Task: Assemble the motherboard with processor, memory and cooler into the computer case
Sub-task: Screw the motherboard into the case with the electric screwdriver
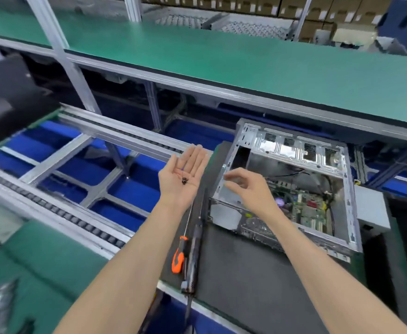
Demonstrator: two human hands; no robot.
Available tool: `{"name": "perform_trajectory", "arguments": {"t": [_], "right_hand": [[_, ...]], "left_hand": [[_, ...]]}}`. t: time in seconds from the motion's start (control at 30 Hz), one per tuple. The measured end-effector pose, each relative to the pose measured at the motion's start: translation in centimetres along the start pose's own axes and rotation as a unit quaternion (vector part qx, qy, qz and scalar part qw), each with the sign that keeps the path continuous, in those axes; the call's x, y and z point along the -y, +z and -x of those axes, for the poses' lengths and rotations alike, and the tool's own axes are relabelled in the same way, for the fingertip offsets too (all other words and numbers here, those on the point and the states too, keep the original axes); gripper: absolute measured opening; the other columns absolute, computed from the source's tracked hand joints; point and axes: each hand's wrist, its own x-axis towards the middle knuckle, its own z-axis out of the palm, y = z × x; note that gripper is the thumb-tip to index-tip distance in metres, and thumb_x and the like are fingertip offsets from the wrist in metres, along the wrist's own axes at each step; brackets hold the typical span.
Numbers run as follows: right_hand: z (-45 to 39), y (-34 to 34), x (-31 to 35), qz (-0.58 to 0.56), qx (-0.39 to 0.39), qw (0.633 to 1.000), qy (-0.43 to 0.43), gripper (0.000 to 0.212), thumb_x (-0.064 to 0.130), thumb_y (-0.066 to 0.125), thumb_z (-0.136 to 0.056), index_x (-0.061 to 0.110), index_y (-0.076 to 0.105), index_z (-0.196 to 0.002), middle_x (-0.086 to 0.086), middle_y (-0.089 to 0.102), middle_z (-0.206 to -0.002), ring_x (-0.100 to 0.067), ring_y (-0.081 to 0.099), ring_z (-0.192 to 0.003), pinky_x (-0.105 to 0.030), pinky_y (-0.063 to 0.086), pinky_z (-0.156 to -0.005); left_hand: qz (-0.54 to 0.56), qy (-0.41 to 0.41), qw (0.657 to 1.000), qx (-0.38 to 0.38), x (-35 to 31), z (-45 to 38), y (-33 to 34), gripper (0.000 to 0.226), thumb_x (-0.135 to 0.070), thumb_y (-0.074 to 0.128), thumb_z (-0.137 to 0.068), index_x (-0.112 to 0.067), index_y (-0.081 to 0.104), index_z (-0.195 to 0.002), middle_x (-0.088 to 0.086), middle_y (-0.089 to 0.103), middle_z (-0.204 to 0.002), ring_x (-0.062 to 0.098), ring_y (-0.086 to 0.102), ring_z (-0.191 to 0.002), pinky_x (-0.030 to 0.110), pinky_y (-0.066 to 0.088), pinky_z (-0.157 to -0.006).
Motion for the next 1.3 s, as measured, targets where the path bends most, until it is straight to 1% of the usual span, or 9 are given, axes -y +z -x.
{"name": "perform_trajectory", "arguments": {"t": [0.1, 0.23, 0.47, 0.67, 0.77, 0.87, 1.07, 1.17, 1.3], "right_hand": [[0.2, 2.7, 0.1, 0.127, 0.038, 0.983, -0.128, 0.017, 0.013, 0.080, -0.087, 0.012, 0.074, -0.102, -0.003, 0.071, -0.096, -0.021, 0.063, -0.086, -0.037, 0.048, -0.082], [1.8, 6.2, -0.4, 0.338, 0.107, 0.871, -0.338, 0.021, 0.008, 0.084, -0.076, 0.010, 0.075, -0.096, -0.005, 0.069, -0.091, -0.031, 0.063, -0.084, -0.040, 0.050, -0.077], [4.4, 10.1, -3.2, 0.485, 0.344, 0.730, -0.337, 0.048, 0.000, 0.063, -0.076, 0.011, 0.058, -0.122, -0.007, 0.055, -0.127, -0.030, 0.048, -0.118, -0.039, 0.040, -0.096], [5.7, 11.9, -4.5, 0.522, 0.326, 0.690, -0.381, 0.030, 0.016, 0.072, -0.081, 0.019, 0.062, -0.110, 0.001, 0.062, -0.110, -0.022, 0.056, -0.106, -0.039, 0.047, -0.089], [5.9, 12.6, -4.8, 0.525, 0.281, 0.689, -0.412, 0.008, 0.020, 0.070, -0.086, 0.025, 0.066, -0.091, 0.008, 0.063, -0.087, -0.018, 0.060, -0.086, -0.035, 0.051, -0.080], [6.2, 12.6, -5.0, 0.522, 0.245, 0.694, -0.431, 0.009, 0.018, 0.070, -0.085, 0.026, 0.066, -0.087, 0.009, 0.062, -0.081, -0.015, 0.060, -0.080, -0.035, 0.052, -0.079], [6.7, 9.7, -4.3, 0.456, 0.261, 0.755, -0.391, 0.037, 0.001, 0.062, -0.077, 0.016, 0.058, -0.110, 0.001, 0.062, -0.109, -0.023, 0.057, -0.111, -0.043, 0.043, -0.104], [6.9, 7.5, -2.6, 0.336, 0.247, 0.840, -0.346, 0.032, 0.004, 0.067, -0.078, 0.014, 0.059, -0.108, -0.001, 0.062, -0.114, -0.025, 0.056, -0.114, -0.037, 0.038, -0.104], [6.6, 5.1, 1.4, 0.130, 0.181, 0.929, -0.296, 0.022, 0.001, 0.072, -0.075, 0.005, 0.064, -0.096, -0.005, 0.066, -0.097, -0.030, 0.060, -0.093, -0.045, 0.050, -0.082]], "left_hand": [[-0.009, 0.024, 0.999, -0.030, -2.8, 1.0, -2.5, 0.052, -0.032, 0.042, -0.107, 0.007, 0.075, -0.104, 0.023, 0.067, -0.123, 0.033, 0.068, -0.112, 0.041, 0.060, -0.083], [-0.015, 0.033, 0.997, -0.066, -4.8, 2.3, -5.1, 0.050, -0.033, 0.044, -0.106, 0.006, 0.075, -0.104, 0.020, 0.069, -0.122, 0.030, 0.070, -0.109, 0.039, 0.060, -0.082], [-0.008, 0.035, 0.993, -0.112, -5.0, 3.6, -7.6, 0.053, -0.034, 0.043, -0.106, 0.005, 0.077, -0.099, 0.019, 0.071, -0.117, 0.029, 0.072, -0.104, 0.036, 0.060, -0.076], [-0.012, 0.029, 0.993, -0.113, -4.7, 3.4, -8.3, 0.052, -0.035, 0.044, -0.105, 0.004, 0.077, -0.100, 0.019, 0.071, -0.118, 0.029, 0.071, -0.106, 0.036, 0.061, -0.077], [-0.016, 0.027, 0.993, -0.113, -4.8, 3.3, -8.6, 0.052, -0.036, 0.045, -0.105, 0.004, 0.077, -0.101, 0.019, 0.070, -0.120, 0.029, 0.071, -0.107, 0.036, 0.060, -0.078], [-0.017, 0.024, 0.993, -0.115, -4.7, 3.4, -9.1, 0.052, -0.036, 0.044, -0.105, 0.004, 0.077, -0.100, 0.019, 0.070, -0.120, 0.029, 0.071, -0.107, 0.036, 0.060, -0.079], [-0.032, 0.016, 0.991, -0.131, -4.0, 3.4, -10.6, 0.049, -0.034, 0.046, -0.104, 0.003, 0.077, -0.101, 0.019, 0.070, -0.121, 0.029, 0.070, -0.108, 0.037, 0.061, -0.080], [-0.038, 0.006, 0.988, -0.149, -3.2, 3.6, -11.4, 0.047, -0.034, 0.048, -0.104, 0.002, 0.078, -0.100, 0.018, 0.070, -0.120, 0.029, 0.071, -0.107, 0.036, 0.061, -0.078], [-0.019, -0.007, 0.988, -0.153, -1.5, 3.1, -11.0, 0.046, -0.031, 0.048, -0.103, 0.003, 0.078, -0.097, 0.019, 0.071, -0.119, 0.029, 0.072, -0.104, 0.038, 0.062, -0.080]]}}
